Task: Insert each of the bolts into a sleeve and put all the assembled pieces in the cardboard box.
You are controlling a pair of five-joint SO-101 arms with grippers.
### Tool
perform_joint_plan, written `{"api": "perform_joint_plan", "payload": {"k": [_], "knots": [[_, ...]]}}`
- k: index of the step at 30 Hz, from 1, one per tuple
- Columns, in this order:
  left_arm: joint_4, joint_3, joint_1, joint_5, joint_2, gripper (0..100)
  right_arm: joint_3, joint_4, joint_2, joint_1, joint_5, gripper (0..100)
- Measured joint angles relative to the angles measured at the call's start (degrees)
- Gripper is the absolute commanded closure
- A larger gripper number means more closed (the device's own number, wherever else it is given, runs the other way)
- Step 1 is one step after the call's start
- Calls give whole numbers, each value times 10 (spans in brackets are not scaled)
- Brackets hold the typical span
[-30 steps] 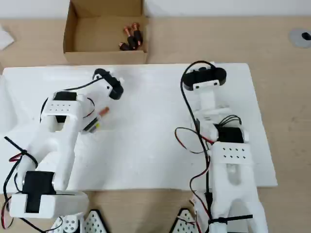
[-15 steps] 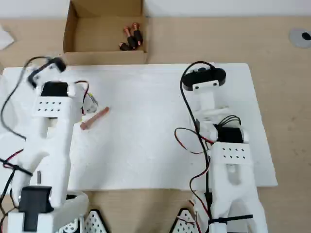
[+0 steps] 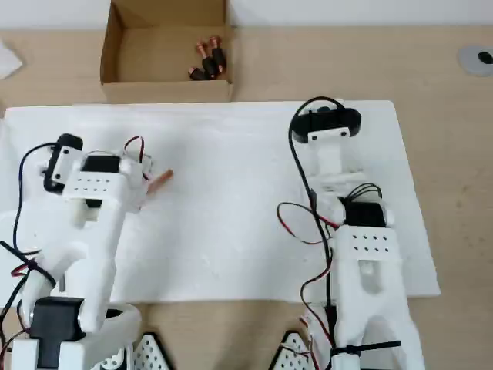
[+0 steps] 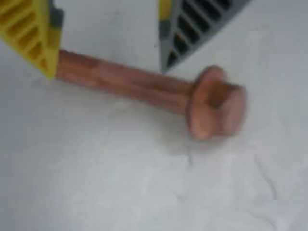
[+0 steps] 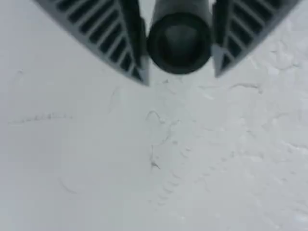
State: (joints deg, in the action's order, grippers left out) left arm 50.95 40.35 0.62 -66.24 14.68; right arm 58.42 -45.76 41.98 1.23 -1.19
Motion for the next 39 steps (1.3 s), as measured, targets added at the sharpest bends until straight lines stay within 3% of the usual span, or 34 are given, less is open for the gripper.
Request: {"api": "perform_joint_plan", "payload": {"k": [19,30,35,39], "knots": [[-29,37,-13,-32,-1,846,0,0,0,0,9,989],[-30,43,71,-32,-1,846,0,0,0,0,9,989],[-35,47,71,-24,-2,846,0,0,0,0,9,989],[-84,47,71,-16,-29,847,0,0,0,0,9,989]]}}
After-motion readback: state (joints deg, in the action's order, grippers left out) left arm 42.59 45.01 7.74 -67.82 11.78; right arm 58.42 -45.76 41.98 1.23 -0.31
